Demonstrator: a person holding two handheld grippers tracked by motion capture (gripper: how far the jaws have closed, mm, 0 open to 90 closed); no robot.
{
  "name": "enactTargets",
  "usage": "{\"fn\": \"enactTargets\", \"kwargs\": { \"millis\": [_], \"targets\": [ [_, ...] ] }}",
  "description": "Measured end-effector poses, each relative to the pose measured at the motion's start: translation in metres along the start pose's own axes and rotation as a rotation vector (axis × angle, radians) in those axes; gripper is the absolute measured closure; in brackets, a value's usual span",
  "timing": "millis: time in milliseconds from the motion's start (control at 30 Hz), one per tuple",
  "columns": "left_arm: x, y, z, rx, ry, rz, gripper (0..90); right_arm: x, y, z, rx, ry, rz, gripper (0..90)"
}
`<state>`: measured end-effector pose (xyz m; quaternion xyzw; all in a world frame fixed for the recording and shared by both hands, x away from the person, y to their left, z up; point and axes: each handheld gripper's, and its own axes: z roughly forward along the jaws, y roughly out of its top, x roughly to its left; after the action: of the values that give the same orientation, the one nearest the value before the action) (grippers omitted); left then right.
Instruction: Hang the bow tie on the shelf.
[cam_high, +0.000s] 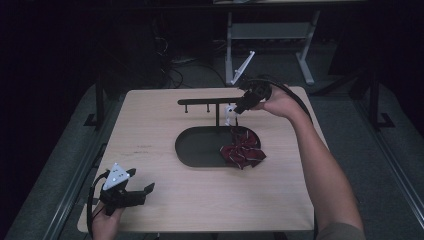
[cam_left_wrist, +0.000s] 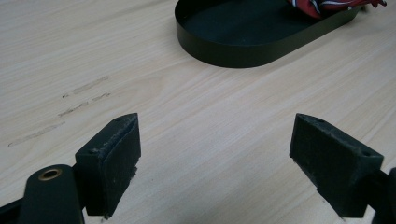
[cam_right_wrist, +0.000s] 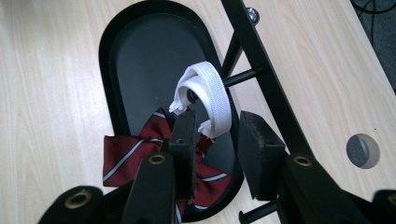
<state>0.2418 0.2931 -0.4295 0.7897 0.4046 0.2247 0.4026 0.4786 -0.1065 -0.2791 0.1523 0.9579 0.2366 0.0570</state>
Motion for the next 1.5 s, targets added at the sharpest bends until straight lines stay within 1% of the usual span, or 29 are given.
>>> {"fn": "enactTargets", "kwargs": {
  "millis": [33,267,333,600,700,800,833,867,900,933,1067,1133,1200,1300,1400,1500],
  "targets": [
    [0.000,0.000,0.000,0.000,0.000,0.000,16.1,0.000,-0.001,0.000,-0.005,0.008,0.002,66.2],
    [0.000,0.000,0.000,0.000,0.001,-0.001,16.1,0.002,-0.003,-0.003,-0.019,0.023,0.010,63.1],
    [0.000,0.000,0.000,0.003,0.000,0.003,16.1,0.002,-0.004,-0.004,-0.014,0.023,0.011,62.4],
    [-0.002,0.000,0.000,-0.006,-0.002,0.004,16.1,0.008,-0.009,-0.009,-0.040,0.017,0.009,61.0],
    [-0.002,0.000,0.000,0.001,-0.002,0.006,16.1,0.010,-0.011,-0.010,-0.045,0.018,0.011,60.0],
    [-0.002,0.000,0.000,-0.002,0.000,0.005,16.1,0.011,-0.014,-0.011,-0.054,0.017,0.013,59.6],
    [-0.002,0.000,0.000,-0.001,0.001,0.005,16.1,0.011,-0.015,-0.012,-0.063,0.015,0.007,59.5],
    [-0.002,0.000,0.000,0.000,0.002,0.004,16.1,0.012,-0.015,-0.013,-0.065,0.017,0.014,59.5],
    [-0.002,0.000,0.000,0.001,0.002,0.004,16.1,0.012,-0.017,-0.014,-0.072,0.018,0.009,59.4],
    [-0.002,0.000,0.000,0.001,0.002,0.004,16.1,0.013,-0.017,-0.015,-0.066,0.017,0.016,59.2],
    [-0.002,0.000,0.000,0.002,0.001,0.007,16.1,0.016,-0.019,-0.016,-0.076,0.022,0.008,59.0],
    [-0.002,0.000,0.000,0.005,0.000,0.010,16.1,0.018,-0.020,-0.015,-0.080,0.028,0.004,58.5],
    [-0.003,0.000,-0.001,0.004,0.000,0.008,16.1,0.019,-0.021,-0.014,-0.079,0.023,-0.002,58.4],
    [-0.003,0.000,0.000,0.004,0.001,0.008,16.1,0.021,-0.024,-0.012,-0.085,0.035,0.002,58.1],
    [-0.003,0.000,0.000,0.005,0.001,0.008,16.1,0.023,-0.026,-0.010,-0.076,0.038,-0.004,57.2],
    [-0.002,0.000,0.000,0.007,0.001,0.009,16.1,0.026,-0.027,-0.009,-0.084,0.044,-0.012,56.3]
  ]
}}
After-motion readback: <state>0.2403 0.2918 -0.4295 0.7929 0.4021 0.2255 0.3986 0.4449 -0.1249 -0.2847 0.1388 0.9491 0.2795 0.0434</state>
